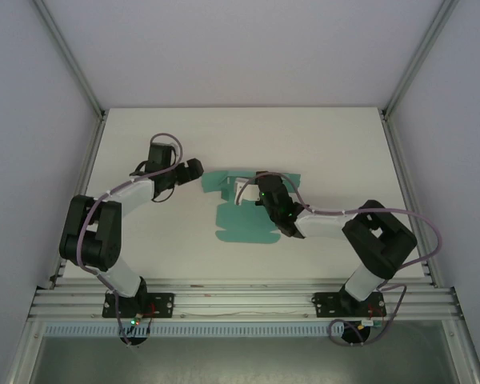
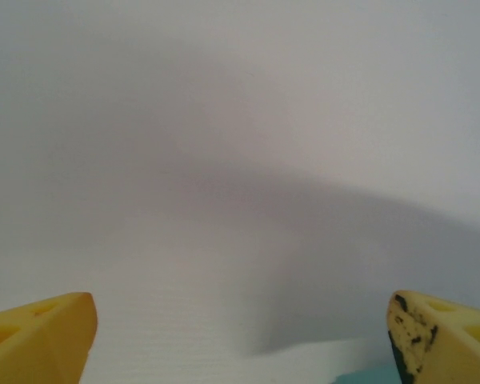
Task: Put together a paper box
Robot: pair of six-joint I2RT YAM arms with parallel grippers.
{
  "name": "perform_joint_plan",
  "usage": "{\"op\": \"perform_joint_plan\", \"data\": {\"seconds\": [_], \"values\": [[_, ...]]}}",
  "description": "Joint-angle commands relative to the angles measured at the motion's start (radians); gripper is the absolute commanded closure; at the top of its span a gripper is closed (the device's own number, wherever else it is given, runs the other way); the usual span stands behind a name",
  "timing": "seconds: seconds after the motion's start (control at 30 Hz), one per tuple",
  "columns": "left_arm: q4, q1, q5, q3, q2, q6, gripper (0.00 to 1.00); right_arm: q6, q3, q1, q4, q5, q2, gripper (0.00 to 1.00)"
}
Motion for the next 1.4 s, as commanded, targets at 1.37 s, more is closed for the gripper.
{"op": "perform_joint_plan", "data": {"seconds": [1.37], "values": [[0.776,-0.362,-0.053,-0.393,0.017,0.353,0.32,-0.078,-0.139,0.12,0.074,0.127,0.035,1.0]]}}
